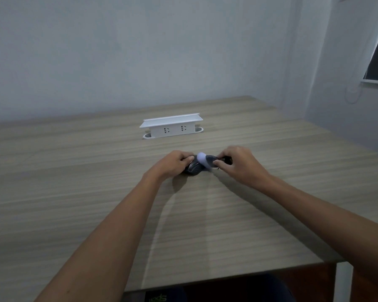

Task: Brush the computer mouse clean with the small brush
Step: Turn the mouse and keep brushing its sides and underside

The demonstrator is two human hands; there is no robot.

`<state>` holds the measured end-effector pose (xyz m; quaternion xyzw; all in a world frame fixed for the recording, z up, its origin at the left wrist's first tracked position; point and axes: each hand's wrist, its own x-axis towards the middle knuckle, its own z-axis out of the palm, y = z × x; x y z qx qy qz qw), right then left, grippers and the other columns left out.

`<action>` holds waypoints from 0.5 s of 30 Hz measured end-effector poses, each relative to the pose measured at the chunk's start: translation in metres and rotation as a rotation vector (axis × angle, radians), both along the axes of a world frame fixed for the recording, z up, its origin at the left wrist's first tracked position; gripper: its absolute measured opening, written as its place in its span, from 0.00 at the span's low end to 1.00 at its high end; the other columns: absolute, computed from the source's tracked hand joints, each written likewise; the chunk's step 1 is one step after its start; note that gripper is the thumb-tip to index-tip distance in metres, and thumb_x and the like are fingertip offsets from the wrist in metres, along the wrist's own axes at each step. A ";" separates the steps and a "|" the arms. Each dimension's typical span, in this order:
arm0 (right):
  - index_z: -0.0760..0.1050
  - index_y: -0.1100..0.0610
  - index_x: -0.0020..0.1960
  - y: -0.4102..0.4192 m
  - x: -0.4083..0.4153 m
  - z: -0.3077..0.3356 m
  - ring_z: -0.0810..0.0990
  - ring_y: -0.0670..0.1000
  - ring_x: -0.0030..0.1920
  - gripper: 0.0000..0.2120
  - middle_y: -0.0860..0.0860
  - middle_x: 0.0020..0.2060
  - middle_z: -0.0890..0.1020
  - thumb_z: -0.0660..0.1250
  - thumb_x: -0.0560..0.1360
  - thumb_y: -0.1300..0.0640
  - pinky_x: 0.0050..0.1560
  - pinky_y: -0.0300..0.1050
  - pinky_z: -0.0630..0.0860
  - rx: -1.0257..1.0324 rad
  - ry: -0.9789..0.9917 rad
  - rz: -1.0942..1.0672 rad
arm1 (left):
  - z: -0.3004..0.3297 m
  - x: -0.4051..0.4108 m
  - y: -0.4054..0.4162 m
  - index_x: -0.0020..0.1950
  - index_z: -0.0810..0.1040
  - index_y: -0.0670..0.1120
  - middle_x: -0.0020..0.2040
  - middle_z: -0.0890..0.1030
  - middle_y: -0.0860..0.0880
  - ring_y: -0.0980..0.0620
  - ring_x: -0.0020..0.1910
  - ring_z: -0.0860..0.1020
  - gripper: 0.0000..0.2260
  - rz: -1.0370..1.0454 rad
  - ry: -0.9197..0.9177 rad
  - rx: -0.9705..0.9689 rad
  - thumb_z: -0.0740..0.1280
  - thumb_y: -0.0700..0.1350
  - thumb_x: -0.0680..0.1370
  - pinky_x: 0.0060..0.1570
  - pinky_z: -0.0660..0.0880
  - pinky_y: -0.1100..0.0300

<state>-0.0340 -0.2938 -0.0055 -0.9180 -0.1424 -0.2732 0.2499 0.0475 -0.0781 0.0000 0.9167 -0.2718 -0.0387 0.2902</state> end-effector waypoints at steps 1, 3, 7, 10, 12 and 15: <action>0.85 0.59 0.47 0.003 -0.004 0.002 0.76 0.49 0.38 0.07 0.51 0.38 0.81 0.73 0.74 0.56 0.38 0.37 0.69 -0.039 -0.007 0.077 | 0.001 0.000 0.000 0.65 0.81 0.45 0.61 0.83 0.47 0.48 0.61 0.79 0.15 0.004 0.006 -0.006 0.59 0.45 0.85 0.65 0.71 0.53; 0.84 0.60 0.50 0.008 -0.006 0.001 0.77 0.50 0.38 0.09 0.51 0.40 0.80 0.73 0.74 0.56 0.39 0.39 0.71 -0.158 0.016 0.188 | 0.003 0.000 0.000 0.68 0.80 0.45 0.66 0.81 0.50 0.51 0.65 0.77 0.15 0.002 0.015 -0.026 0.59 0.45 0.85 0.67 0.69 0.57; 0.82 0.62 0.53 0.001 0.006 0.001 0.80 0.57 0.41 0.10 0.54 0.44 0.78 0.70 0.76 0.57 0.42 0.48 0.76 -0.284 -0.007 0.103 | 0.006 -0.003 0.000 0.67 0.80 0.44 0.64 0.82 0.45 0.51 0.59 0.77 0.15 0.001 -0.002 -0.011 0.59 0.44 0.85 0.60 0.69 0.59; 0.81 0.62 0.52 -0.002 0.003 0.005 0.79 0.57 0.39 0.09 0.54 0.43 0.76 0.70 0.76 0.57 0.39 0.50 0.76 -0.334 -0.051 0.117 | 0.006 -0.003 0.001 0.68 0.80 0.46 0.64 0.82 0.46 0.52 0.58 0.77 0.15 0.004 0.006 -0.020 0.59 0.44 0.85 0.58 0.68 0.61; 0.82 0.61 0.52 0.000 -0.002 0.006 0.78 0.54 0.37 0.09 0.53 0.43 0.76 0.70 0.76 0.57 0.37 0.48 0.75 -0.363 -0.044 0.203 | 0.006 -0.002 0.001 0.68 0.80 0.45 0.63 0.82 0.48 0.55 0.58 0.75 0.15 -0.004 0.008 -0.033 0.59 0.44 0.85 0.58 0.67 0.63; 0.81 0.62 0.50 -0.003 0.002 0.006 0.78 0.56 0.38 0.09 0.54 0.43 0.76 0.69 0.77 0.56 0.37 0.51 0.76 -0.398 -0.044 0.155 | 0.007 -0.003 0.001 0.66 0.80 0.42 0.55 0.80 0.50 0.55 0.56 0.73 0.14 -0.012 0.002 -0.035 0.59 0.43 0.85 0.56 0.66 0.64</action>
